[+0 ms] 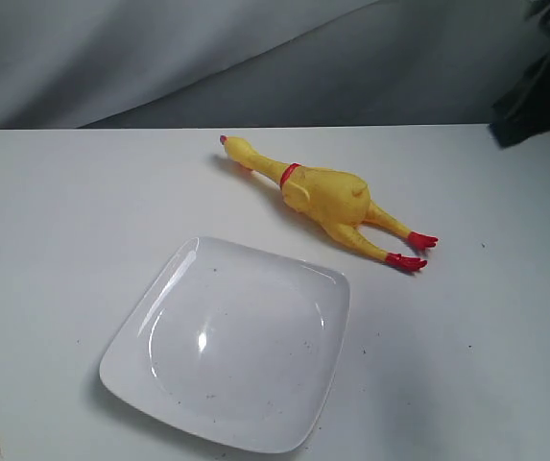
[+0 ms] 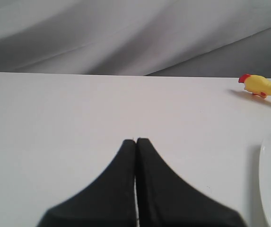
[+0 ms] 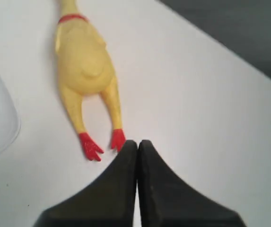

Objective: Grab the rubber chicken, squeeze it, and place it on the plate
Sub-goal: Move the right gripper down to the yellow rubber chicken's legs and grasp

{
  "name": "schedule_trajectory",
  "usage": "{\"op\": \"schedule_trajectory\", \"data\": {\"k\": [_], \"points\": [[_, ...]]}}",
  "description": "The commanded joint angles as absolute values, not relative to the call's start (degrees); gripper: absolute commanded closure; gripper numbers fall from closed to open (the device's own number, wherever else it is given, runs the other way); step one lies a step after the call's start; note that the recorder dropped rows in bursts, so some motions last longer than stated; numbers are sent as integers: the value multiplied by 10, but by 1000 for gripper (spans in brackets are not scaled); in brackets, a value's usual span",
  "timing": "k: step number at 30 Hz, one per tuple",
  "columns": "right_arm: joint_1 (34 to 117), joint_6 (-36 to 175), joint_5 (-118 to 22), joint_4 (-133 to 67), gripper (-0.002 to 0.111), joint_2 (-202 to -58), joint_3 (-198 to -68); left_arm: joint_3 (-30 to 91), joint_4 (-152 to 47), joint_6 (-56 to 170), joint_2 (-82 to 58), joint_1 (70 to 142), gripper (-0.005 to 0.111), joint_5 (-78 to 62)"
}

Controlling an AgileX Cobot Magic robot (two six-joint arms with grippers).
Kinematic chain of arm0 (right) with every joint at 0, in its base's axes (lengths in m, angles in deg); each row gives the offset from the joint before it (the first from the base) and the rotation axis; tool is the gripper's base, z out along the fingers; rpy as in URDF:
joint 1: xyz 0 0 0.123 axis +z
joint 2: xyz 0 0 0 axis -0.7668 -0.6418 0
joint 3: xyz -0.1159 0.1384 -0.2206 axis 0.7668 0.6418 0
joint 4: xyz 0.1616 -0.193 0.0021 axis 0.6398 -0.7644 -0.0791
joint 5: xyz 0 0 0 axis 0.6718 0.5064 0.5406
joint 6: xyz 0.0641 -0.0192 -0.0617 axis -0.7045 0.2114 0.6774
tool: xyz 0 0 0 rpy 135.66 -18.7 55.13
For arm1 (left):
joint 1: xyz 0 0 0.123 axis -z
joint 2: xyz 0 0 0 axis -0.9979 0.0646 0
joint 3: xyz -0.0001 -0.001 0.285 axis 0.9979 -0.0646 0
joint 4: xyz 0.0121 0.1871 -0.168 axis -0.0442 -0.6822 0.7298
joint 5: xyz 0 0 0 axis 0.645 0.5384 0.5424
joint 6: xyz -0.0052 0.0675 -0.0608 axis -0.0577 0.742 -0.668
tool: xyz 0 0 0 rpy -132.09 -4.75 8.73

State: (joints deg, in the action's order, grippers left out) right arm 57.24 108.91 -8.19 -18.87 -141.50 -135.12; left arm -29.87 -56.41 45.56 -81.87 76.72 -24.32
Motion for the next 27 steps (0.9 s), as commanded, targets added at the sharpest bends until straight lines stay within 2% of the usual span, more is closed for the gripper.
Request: {"op": "schedule_trajectory", "data": {"k": [1,3,5,9,12,21,25,27], "points": [[607,1135,-134,-181,108,-1527,-1357,-302,-560,453,-820,765,107,-240],[624,1135,-182,-183,108,-1576,-1358,-302,-560,453,-820,765,107,-240],[642,1135,-223,-183,101,-1614,-1358,-302,-560,453,-820,765,107,-240],[668,1135,-272,-186,67,-1681,-1358,-302,-560,453,-820,765,107,-240],[681,1135,-291,-194,52,-1715,-1358,-302,-560,453,-820,765,107,-240],[690,1135,-357,-196,53,-1768,-1360,-302,-560,453,-820,765,107,-240],[690,1135,-341,-196,59,-1788,-1377,-302,-560,453,-820,765,107,-240],[690,1135,-336,-196,67,-1798,-1389,-302,-560,453,-820,765,107,-240]]}}
